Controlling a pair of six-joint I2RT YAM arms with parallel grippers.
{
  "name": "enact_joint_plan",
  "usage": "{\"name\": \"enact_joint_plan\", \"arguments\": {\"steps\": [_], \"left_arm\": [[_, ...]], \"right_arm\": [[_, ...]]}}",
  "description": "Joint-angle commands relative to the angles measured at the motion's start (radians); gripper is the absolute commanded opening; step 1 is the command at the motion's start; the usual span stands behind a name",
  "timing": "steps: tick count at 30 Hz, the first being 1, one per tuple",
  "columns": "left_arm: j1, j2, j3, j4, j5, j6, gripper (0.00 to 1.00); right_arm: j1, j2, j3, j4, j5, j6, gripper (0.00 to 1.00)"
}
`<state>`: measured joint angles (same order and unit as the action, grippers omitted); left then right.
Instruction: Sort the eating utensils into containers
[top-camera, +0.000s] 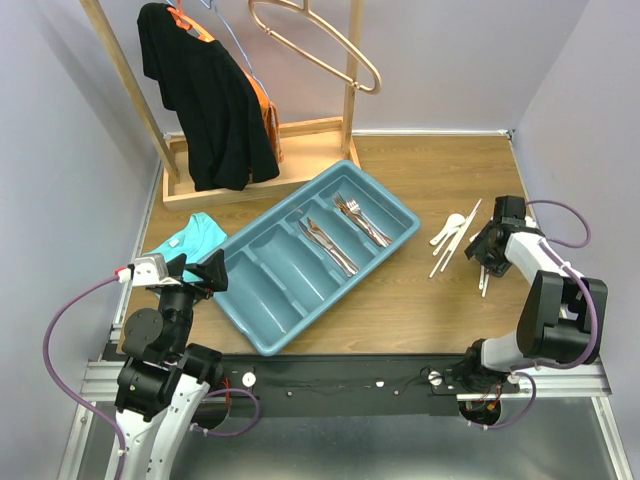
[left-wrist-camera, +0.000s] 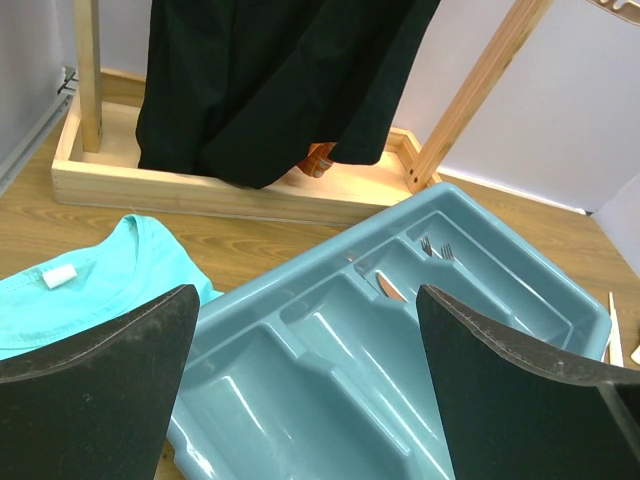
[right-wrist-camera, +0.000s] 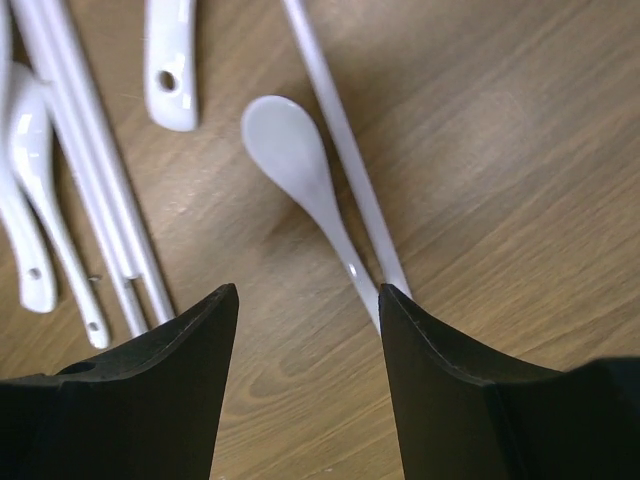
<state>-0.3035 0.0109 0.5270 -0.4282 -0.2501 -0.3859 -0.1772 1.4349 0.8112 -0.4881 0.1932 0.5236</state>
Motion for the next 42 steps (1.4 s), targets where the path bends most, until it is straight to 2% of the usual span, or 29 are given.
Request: {"name": "enact_joint_plan", "arguments": {"steps": [1, 13, 22, 24, 28, 29, 33, 39, 42], "left_arm": [[-0.005, -0.026, 0.001, 0.005, 0.005, 0.012, 0.99], [-0.005, -0.025, 0.001, 0.003, 0.005, 0.012, 0.99], [-0.005, -0.025, 0.001, 0.006, 0.006, 0.012, 0.99], [-0.005, -0.025, 0.001, 0.005, 0.008, 0.012, 0.99], [-0.006, -0.022, -0.001, 0.006, 0.009, 0.01, 0.99], [-0.005, -0.022, -0.001, 0.008, 0.011, 0.01, 0.99], [-0.005, -0.019, -0.001, 0.011, 0.012, 0.01, 0.99], [-0.005, 0.004, -0.001, 0.014, 0.018, 0.01, 0.99], [-0.005, 0.012, -0.001, 0.017, 0.02, 0.01, 0.99]], "right_arm": [[-0.03, 0.025, -0.032, 0.048, -0.026, 0.036, 0.65], [-0.034, 0.079, -0.038, 0.08, -0.032, 0.009, 0.47], [-0.034, 0.075, -0.073, 0.086, -0.084, -0.025, 0.29], [-0.034, 0.058, -0.081, 0.086, -0.093, -0.03, 0.21], [-0.033, 0.001, -0.093, 0.069, -0.133, -0.036, 0.14], [-0.033, -0.013, -0.099, 0.063, -0.144, -0.036, 0.09], [-0.028, -0.099, -0.109, 0.039, -0.172, -0.043, 0.04], [0.053, -0.212, -0.037, -0.033, -0.179, -0.051, 0.01], [0.207, -0.228, 0.014, -0.061, -0.134, -0.027, 0.01]]}}
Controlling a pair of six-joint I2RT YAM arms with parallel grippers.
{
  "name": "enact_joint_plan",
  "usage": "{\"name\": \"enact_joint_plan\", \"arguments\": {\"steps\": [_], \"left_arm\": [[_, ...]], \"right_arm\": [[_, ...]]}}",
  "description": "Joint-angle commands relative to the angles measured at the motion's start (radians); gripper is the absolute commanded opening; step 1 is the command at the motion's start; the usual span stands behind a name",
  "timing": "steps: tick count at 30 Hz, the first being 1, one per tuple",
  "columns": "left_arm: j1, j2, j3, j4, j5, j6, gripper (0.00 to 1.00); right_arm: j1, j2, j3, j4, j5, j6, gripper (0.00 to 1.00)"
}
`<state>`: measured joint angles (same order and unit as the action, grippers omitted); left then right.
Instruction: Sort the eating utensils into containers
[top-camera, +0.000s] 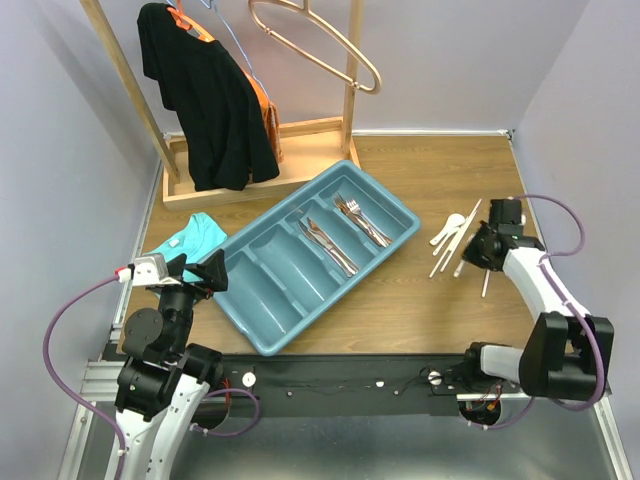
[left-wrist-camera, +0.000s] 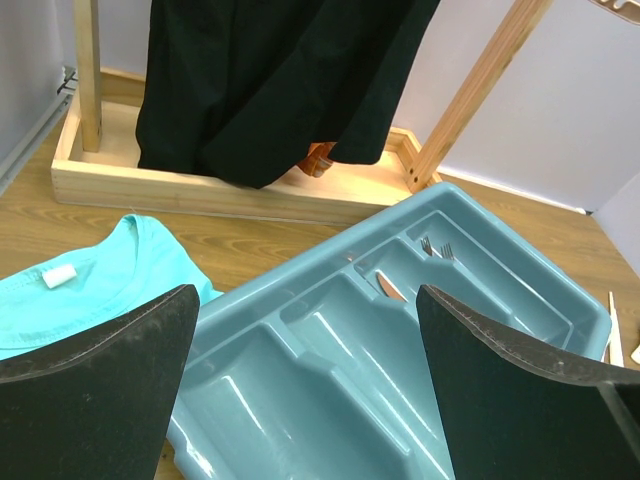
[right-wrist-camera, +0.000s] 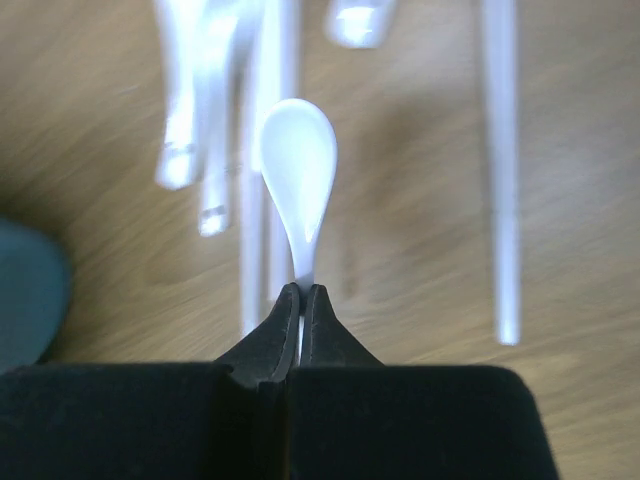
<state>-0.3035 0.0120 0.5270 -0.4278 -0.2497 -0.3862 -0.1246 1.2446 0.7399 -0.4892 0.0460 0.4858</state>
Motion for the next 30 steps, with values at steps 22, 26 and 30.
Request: {"name": "enact_joint_plan", "arguments": {"steps": [22, 26, 30], "left_arm": [[-0.003, 0.025, 0.002, 0.006, 0.021, 0.013, 0.99], [-0.003, 0.025, 0.001, 0.009, 0.021, 0.013, 0.99], [-0.002, 0.028, 0.001, 0.011, 0.021, 0.013, 0.99]], "right_arm": [[1.089, 0.756, 0.875, 0.018, 0.034, -0.067, 0.02], [1.103, 0.826, 0.895, -0.008, -0.026, -0.056, 0.07], [1.119, 0.84, 0.88, -0.011, -0.038, -0.046, 0.2]]}}
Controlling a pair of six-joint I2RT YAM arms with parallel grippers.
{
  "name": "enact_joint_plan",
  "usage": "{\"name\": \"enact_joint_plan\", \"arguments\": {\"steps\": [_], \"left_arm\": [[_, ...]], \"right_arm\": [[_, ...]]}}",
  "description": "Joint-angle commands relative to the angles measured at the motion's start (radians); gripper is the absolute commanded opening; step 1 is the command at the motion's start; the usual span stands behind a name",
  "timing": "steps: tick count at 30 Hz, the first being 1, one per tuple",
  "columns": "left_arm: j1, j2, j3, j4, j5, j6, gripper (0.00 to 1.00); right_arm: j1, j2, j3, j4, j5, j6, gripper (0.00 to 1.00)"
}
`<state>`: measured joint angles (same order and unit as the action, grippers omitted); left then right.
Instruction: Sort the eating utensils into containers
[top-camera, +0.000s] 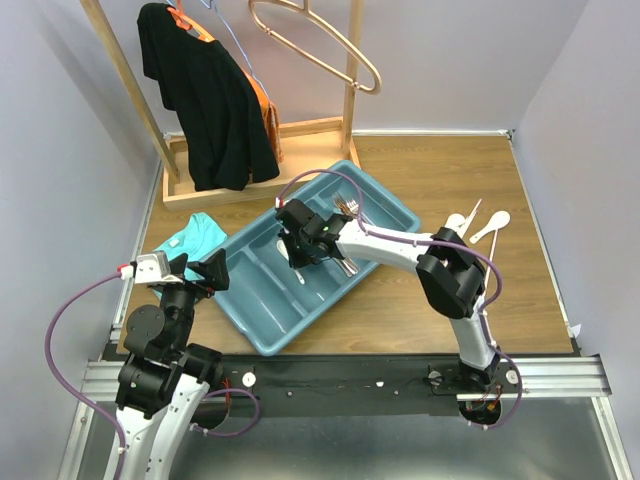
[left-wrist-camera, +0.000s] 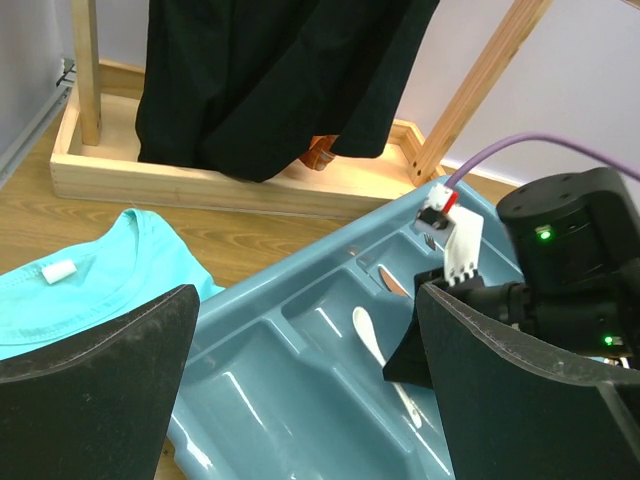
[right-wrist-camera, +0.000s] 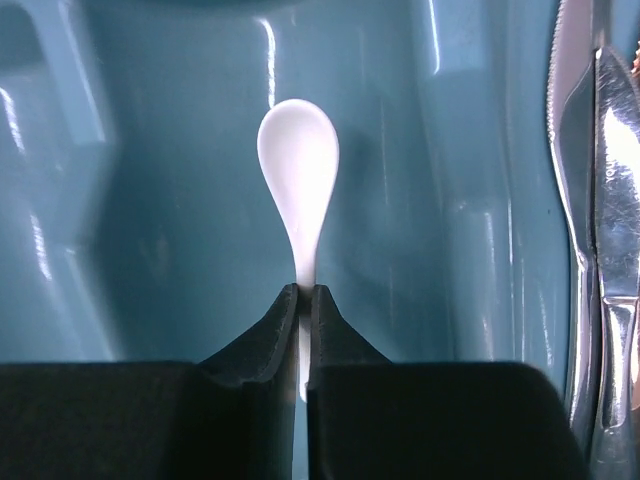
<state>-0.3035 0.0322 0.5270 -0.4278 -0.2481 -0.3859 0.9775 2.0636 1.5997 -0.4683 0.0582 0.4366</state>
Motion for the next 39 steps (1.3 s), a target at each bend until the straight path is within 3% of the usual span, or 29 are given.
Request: {"name": "enact_joint_plan", "arguments": {"steps": [1, 4, 8, 13, 18, 26, 34, 39], "left_arm": [[-0.002, 0.008, -0.001, 0.012, 0.02, 0.013, 0.99], [-0.003, 0.009, -0.001, 0.011, 0.021, 0.013, 0.99], [-0.002, 0.014, -0.001, 0.012, 0.021, 0.012, 0.99], [-0.003, 0.021, -0.001, 0.012, 0.024, 0.013, 0.99], [-0.002, 0.023, -0.001, 0.012, 0.027, 0.013, 0.99], [-0.002, 0.02, 0.001, 0.009, 0.024, 0.013, 0.99], [-0.002, 0.014, -0.001, 0.009, 0.023, 0.013, 0.99], [-0.002, 0.009, -0.001, 0.008, 0.023, 0.012, 0.99]], "right_arm": [[0.02, 0.017, 0.019, -0.032, -0.052, 0.005, 0.23], [0.021, -0.002, 0.014, -0.029, -0.052, 0.011, 0.35], [0.021, -0.054, 0.026, -0.041, 0.009, -0.002, 0.65], [0.007, -0.174, -0.001, -0.056, 0.211, -0.027, 0.78], [-0.088, -0.305, -0.124, -0.039, 0.348, -0.036, 0.8], [-0.426, -0.56, -0.375, 0.029, 0.477, 0.025, 0.8], [-0.805, -0.649, -0.573, 0.108, 0.485, 0.079, 0.79], [-0.96, -0.636, -0.679, 0.203, 0.43, 0.099, 0.76]]}}
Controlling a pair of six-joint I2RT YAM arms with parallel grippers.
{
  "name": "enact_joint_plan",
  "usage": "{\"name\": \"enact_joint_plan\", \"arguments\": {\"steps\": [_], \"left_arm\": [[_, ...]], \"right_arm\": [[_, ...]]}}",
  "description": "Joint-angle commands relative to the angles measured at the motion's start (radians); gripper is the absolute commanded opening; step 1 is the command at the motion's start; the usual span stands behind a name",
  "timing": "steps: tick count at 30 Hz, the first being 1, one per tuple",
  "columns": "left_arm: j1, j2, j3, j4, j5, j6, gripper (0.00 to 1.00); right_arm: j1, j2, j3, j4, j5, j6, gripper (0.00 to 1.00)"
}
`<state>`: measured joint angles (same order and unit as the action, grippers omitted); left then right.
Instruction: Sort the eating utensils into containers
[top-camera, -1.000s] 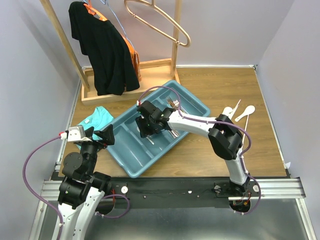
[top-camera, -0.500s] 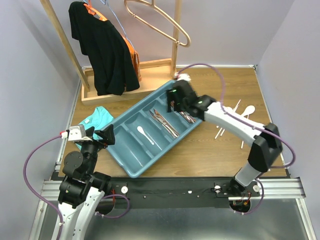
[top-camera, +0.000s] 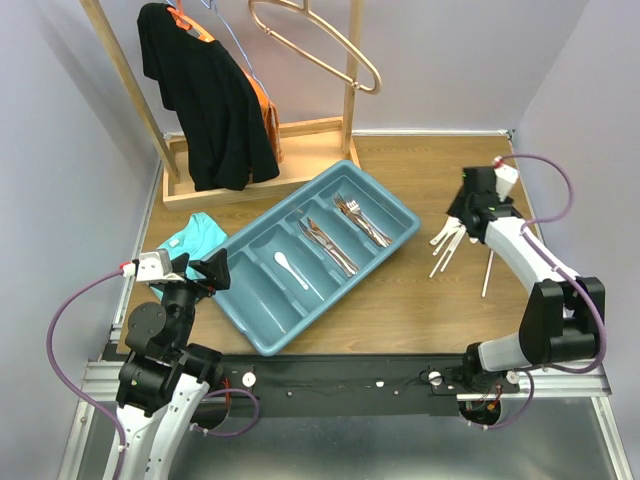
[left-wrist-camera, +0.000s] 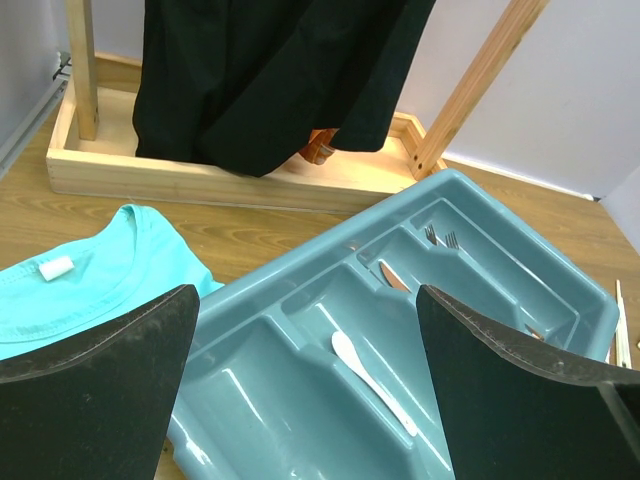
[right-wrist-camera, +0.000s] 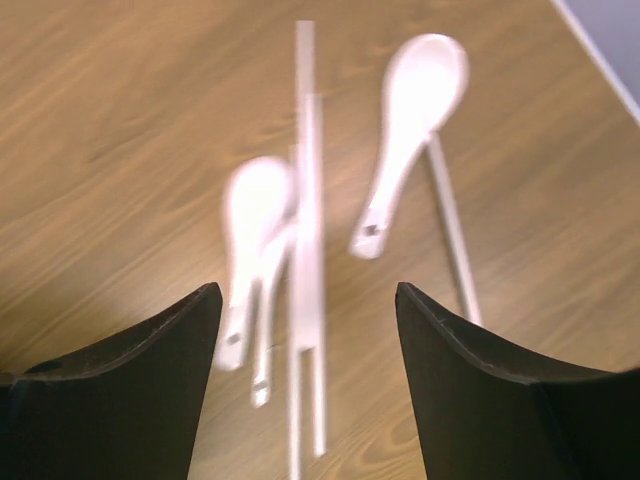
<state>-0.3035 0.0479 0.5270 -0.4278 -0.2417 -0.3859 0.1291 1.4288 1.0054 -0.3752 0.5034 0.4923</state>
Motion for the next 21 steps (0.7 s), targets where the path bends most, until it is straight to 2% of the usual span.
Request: {"name": "enact_joint_plan", "arguments": {"steps": [1, 5, 9, 21], "left_arm": [[-0.002, -0.006, -0.001, 0.009, 0.015, 0.012, 0.99], [-0.003, -0.003, -0.001, 0.008, 0.016, 0.012, 0.99], [-0.002, -0.005, 0.001, 0.009, 0.013, 0.012, 0.99], [-0.002, 0.0, 0.001, 0.012, 0.012, 0.016, 0.99]], "right_arm": [[-0.147, 0.019, -0.093, 0.12, -0.025, 0.046, 0.75], [-0.213, 0.082, -0.094, 0.176, -0.075, 0.055, 0.68], [-0.258, 0.14, -0.077, 0.211, -0.134, 0.069, 0.56], [-0.307, 0.312, -0.007, 0.229, -0.166, 0.127, 0.51]]}}
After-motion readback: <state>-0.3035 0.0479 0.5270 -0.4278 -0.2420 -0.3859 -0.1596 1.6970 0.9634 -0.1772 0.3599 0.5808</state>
